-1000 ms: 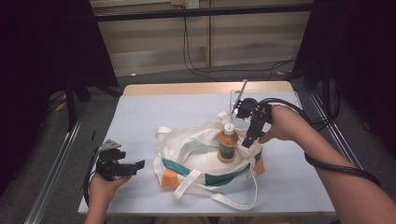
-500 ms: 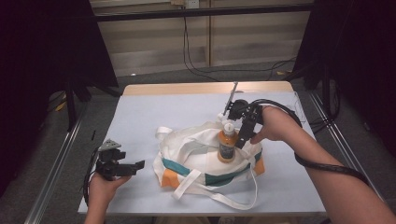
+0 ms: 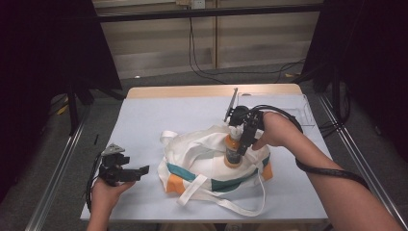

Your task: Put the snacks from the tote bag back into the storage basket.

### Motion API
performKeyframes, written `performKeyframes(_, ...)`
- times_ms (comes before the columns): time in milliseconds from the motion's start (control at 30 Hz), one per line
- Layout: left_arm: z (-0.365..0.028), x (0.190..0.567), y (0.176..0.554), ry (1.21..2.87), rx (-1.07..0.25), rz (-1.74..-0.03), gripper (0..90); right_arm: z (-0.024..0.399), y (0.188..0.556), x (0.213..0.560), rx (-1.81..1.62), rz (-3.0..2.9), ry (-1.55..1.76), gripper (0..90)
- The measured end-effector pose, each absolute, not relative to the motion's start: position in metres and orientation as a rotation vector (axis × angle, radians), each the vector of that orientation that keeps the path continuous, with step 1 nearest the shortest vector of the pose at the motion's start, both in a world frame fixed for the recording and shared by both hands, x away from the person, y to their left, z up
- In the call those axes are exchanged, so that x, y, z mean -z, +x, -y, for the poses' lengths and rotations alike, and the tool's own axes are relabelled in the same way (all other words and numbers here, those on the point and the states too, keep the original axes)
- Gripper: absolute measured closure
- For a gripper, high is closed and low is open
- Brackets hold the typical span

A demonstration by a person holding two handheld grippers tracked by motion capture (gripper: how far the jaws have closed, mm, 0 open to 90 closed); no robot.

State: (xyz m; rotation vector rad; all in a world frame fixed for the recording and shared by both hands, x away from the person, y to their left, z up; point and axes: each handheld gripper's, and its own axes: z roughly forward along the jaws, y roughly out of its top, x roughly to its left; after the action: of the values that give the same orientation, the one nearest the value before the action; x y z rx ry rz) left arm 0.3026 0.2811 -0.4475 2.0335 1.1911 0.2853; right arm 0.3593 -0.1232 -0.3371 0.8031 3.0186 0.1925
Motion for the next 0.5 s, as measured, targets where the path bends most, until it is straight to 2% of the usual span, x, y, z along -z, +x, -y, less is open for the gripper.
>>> performKeyframes(500, -0.2803, 0.4478, 0.3033, 2.05, -0.278, -1.193, 7.2, 0.1155, 0.3617, 0.3433, -0.199, -3.021, 0.795, 13.5)
